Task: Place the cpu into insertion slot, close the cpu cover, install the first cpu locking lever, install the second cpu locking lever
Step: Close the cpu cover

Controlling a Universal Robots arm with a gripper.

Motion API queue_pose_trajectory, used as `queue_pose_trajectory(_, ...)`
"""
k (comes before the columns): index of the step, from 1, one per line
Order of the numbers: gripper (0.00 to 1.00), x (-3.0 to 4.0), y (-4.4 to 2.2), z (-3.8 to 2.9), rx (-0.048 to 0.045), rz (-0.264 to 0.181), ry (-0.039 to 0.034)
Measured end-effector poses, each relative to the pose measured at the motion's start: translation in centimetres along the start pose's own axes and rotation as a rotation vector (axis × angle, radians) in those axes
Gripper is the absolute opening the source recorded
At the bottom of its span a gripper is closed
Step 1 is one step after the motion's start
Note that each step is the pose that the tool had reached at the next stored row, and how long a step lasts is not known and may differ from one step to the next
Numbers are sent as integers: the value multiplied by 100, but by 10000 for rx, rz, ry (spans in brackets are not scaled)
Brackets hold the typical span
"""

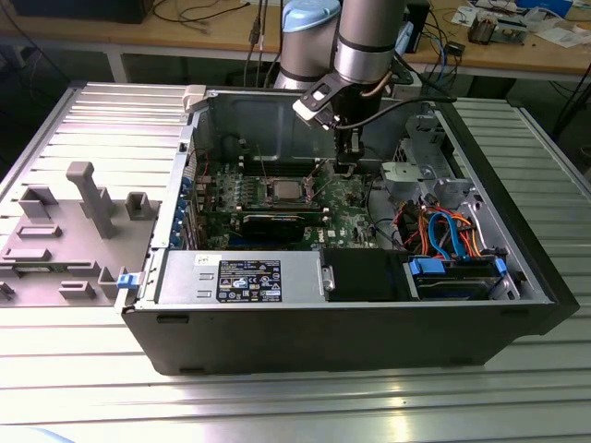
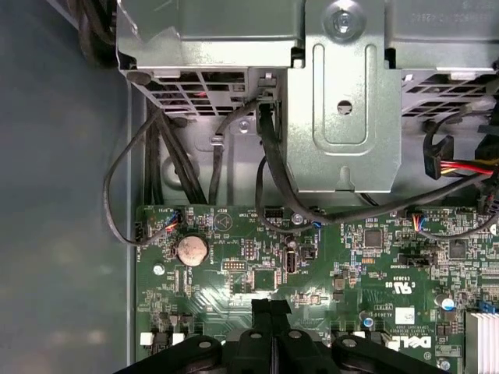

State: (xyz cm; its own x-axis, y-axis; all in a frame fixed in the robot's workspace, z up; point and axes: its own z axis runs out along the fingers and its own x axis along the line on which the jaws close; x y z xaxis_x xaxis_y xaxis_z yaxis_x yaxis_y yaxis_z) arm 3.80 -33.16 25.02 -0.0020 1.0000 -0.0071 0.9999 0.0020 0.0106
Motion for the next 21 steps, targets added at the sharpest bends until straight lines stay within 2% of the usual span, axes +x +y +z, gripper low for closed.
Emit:
queue_pose_trajectory(10, 11, 0, -9, 0, 0, 2, 1)
queue_pose_trajectory(21, 11, 0, -97, -1, -1, 0, 2)
